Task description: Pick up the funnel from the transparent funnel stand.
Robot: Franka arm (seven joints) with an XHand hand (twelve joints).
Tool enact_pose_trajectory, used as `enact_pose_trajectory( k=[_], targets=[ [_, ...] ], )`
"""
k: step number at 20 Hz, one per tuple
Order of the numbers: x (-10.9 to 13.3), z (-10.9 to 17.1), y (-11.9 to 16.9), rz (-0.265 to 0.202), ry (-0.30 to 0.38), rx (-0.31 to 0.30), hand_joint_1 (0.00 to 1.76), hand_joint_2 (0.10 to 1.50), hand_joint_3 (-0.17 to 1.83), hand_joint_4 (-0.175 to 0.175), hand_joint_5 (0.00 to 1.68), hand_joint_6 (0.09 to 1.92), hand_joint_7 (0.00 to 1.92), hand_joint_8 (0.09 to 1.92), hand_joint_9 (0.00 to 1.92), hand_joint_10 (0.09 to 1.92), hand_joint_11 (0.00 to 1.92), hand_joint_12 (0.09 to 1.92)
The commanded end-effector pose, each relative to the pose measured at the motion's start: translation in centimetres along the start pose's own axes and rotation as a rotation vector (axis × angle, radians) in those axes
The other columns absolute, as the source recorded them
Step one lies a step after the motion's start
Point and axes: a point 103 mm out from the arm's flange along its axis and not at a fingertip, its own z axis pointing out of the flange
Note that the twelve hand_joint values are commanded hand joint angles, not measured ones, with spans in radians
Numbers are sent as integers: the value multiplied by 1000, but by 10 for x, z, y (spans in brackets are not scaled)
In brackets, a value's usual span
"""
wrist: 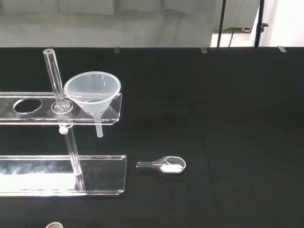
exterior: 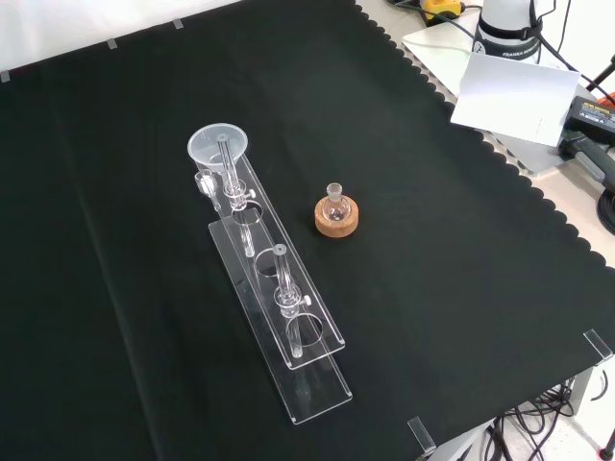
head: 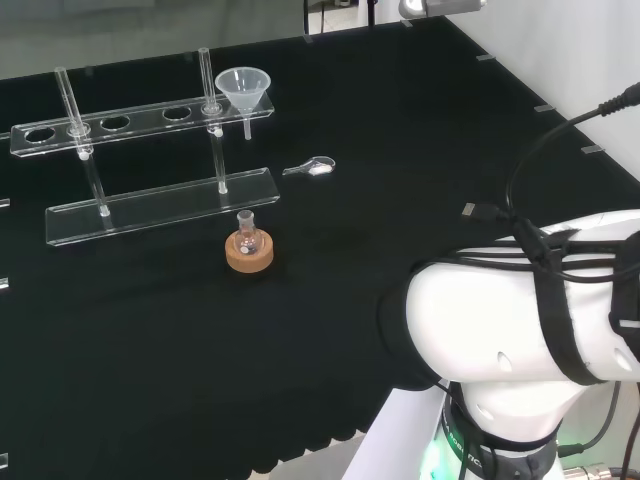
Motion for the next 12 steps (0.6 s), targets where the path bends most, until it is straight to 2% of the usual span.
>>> enact_pose_trajectory(
  k=[1,4,12],
  targets=[
    [0,0,0,1,-6,-8,80,1236,109,19,162,87,0,271,75,687,64,1386],
    [-4,0,2,-1,-3,-9,8,1293,138,34,145,87,0,208,55,669,47,1369],
    [-7,3,12,-11,-2,3,0,1300,144,35,146,87,0,199,57,661,45,1366]
  ],
)
